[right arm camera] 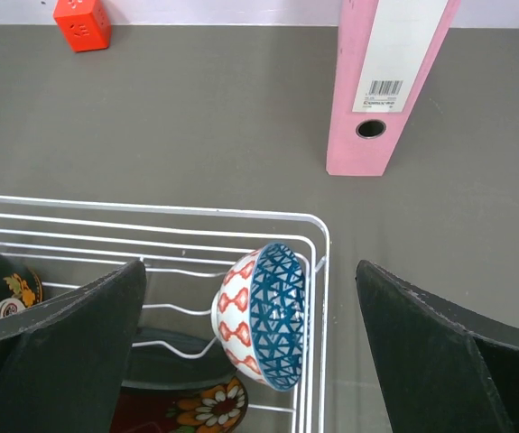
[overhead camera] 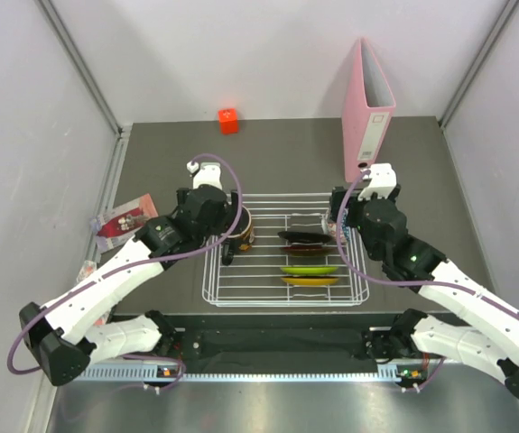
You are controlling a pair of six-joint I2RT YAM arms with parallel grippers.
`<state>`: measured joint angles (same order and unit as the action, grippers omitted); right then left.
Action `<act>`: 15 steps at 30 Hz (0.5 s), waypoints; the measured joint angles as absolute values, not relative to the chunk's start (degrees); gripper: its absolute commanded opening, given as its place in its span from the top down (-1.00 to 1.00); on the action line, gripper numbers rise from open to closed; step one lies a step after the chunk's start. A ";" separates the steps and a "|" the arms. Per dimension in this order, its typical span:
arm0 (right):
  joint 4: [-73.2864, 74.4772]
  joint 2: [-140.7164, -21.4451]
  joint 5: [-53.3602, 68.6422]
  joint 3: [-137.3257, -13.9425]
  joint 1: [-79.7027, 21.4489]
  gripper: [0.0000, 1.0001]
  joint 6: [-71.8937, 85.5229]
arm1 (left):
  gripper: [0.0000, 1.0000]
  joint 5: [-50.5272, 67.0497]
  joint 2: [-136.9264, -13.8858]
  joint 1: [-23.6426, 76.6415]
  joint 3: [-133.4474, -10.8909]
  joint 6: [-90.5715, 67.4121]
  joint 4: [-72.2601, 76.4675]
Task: Unload the mixed dishes from the dish rack
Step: Pick up the cup from the dish rack.
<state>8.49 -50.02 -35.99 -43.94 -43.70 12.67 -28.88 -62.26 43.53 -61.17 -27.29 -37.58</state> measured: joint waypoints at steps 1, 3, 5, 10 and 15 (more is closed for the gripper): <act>8.67 -50.02 -36.01 -43.94 -43.79 -1.00 12.71 | -0.98 -28.29 -62.26 43.53 -60.75 -27.29 -37.54; 8.86 -50.02 -36.16 -43.94 -43.86 -0.99 12.75 | -0.98 -27.40 -62.24 43.53 -60.07 -27.20 -37.34; 9.17 -50.02 -36.23 -43.94 -43.86 -1.00 12.88 | -0.85 -26.20 -62.24 43.53 -59.20 -26.72 -36.93; 9.50 -50.09 -36.38 -43.94 -43.88 -0.99 13.19 | -0.62 -23.05 -62.26 43.55 -56.84 -24.82 -36.62; 9.54 -50.37 -36.47 -43.92 -43.88 -0.99 13.28 | -0.67 -20.03 -62.41 43.55 -55.81 -24.03 -36.73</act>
